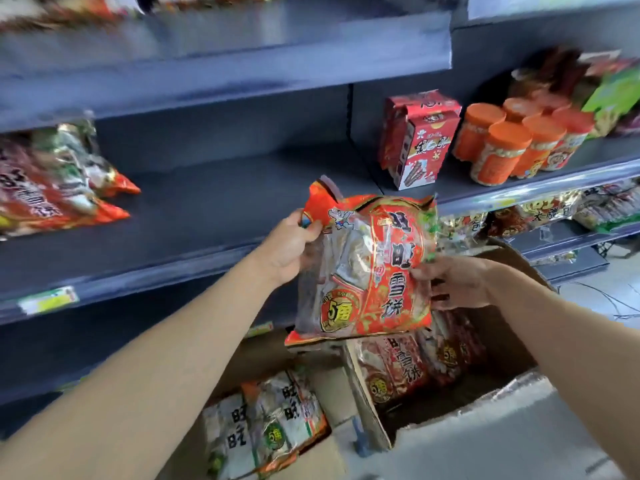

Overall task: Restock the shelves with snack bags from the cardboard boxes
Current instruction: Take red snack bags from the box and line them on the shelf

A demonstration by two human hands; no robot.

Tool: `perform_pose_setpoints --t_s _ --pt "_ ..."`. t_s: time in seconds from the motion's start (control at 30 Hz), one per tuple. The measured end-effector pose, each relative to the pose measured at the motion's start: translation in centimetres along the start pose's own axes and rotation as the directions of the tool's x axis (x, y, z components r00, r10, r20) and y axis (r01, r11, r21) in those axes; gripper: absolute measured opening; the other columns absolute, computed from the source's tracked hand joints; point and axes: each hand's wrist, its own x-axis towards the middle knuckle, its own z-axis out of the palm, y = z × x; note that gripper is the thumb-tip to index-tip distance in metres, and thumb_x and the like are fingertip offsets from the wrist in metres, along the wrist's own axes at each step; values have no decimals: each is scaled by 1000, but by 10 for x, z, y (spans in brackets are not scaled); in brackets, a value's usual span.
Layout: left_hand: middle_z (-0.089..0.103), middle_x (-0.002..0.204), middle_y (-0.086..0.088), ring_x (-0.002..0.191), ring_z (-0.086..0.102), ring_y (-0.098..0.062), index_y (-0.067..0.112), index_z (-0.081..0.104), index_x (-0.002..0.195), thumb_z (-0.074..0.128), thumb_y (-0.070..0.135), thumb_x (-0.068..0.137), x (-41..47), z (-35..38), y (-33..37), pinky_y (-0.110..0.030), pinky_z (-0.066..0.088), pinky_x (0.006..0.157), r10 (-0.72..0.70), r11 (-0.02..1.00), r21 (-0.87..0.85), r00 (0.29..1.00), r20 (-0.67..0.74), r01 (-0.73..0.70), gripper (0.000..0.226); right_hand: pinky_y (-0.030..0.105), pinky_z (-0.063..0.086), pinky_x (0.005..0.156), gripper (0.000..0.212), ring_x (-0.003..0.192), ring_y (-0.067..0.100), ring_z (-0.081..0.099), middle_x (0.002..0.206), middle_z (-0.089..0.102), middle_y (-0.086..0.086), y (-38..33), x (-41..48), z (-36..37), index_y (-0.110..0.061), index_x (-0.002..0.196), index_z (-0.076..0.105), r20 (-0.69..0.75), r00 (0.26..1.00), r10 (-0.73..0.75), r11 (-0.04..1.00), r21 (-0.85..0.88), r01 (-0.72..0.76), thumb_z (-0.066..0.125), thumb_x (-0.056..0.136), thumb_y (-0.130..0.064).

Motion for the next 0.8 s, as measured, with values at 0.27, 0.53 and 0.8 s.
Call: perform_pose_setpoints --t_s 0.27,0.53,0.8 --pt "65 111 -12 101 62 -29 19 54 101 59 29 92 -13 -180 41 -42 51 92 124 941 336 876 -467 47 15 40 55 88 26 84 21 70 98 73 9 -87 45 181 -6 100 70 -100 936 -339 936 -137 324 77 76 -7" --pt "55 131 -4 115 55 -27 27 42 134 45 38 94 -2 -278 75 -38 49 81 -116 986 39 840 -530 161 41 28 47 76 32 84 17 62 94 66 0 -152 93 288 -16 106 66 -334 773 -539 842 -198 502 78 76 -13" --pt "56 129 -6 120 52 -26 18 51 123 46 42 97 49 -301 91 -32 47 86 -101 990 36 874 -475 134 36 21 42 75 35 86 11 57 103 66 1 -209 145 301 -14 114 66 -424 703 -572 820 -273 503 74 80 -15"
